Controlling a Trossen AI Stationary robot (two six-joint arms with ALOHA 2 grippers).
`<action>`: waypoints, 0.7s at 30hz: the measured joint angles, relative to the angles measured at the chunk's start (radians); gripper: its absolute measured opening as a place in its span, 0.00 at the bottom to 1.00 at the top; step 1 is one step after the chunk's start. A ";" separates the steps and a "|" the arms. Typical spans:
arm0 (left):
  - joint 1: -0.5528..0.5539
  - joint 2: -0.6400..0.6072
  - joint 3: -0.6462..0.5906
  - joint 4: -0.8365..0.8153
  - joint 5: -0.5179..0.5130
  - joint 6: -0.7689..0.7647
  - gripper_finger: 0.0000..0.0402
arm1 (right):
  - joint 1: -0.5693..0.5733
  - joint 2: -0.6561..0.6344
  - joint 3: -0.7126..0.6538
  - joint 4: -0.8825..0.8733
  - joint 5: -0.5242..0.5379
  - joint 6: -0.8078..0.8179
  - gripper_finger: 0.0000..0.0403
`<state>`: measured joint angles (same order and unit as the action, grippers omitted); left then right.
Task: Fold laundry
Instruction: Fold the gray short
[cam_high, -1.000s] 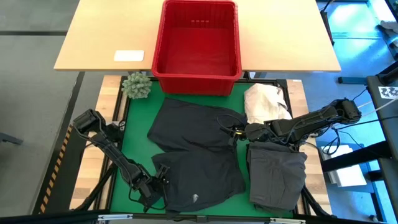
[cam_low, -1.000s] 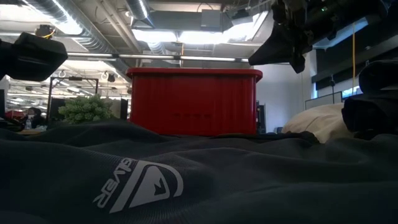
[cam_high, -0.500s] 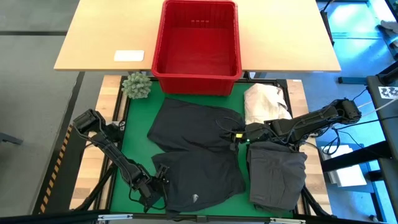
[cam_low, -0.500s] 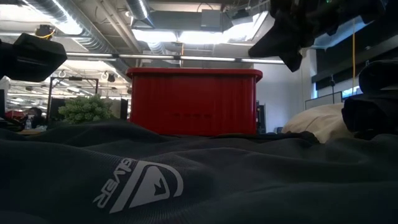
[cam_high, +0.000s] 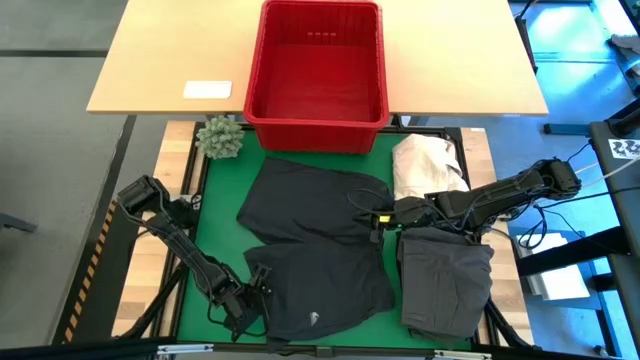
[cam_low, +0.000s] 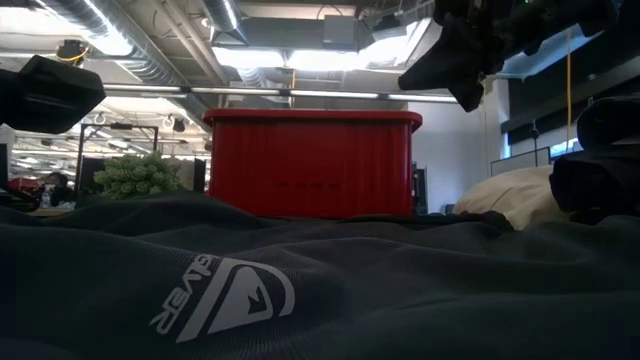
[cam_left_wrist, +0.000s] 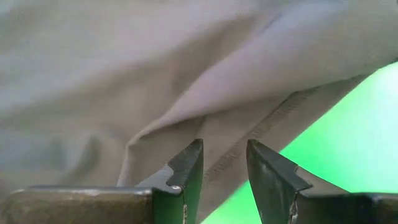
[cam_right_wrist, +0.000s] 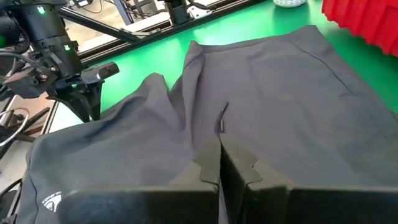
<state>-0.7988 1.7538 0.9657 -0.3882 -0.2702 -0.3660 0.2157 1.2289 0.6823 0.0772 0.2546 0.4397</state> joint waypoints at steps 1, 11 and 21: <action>0.000 0.000 0.000 0.000 0.004 0.000 0.29 | 0.000 0.000 0.000 0.000 0.003 -0.001 0.00; -0.001 0.000 0.000 0.000 0.068 -0.010 0.29 | 0.000 0.000 0.000 0.000 0.033 -0.003 0.00; 0.000 0.000 0.000 0.000 0.160 -0.038 0.29 | 0.000 0.000 0.000 0.000 0.051 -0.003 0.00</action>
<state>-0.7990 1.7538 0.9657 -0.3885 -0.1107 -0.4042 0.2157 1.2289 0.6823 0.0769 0.3058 0.4362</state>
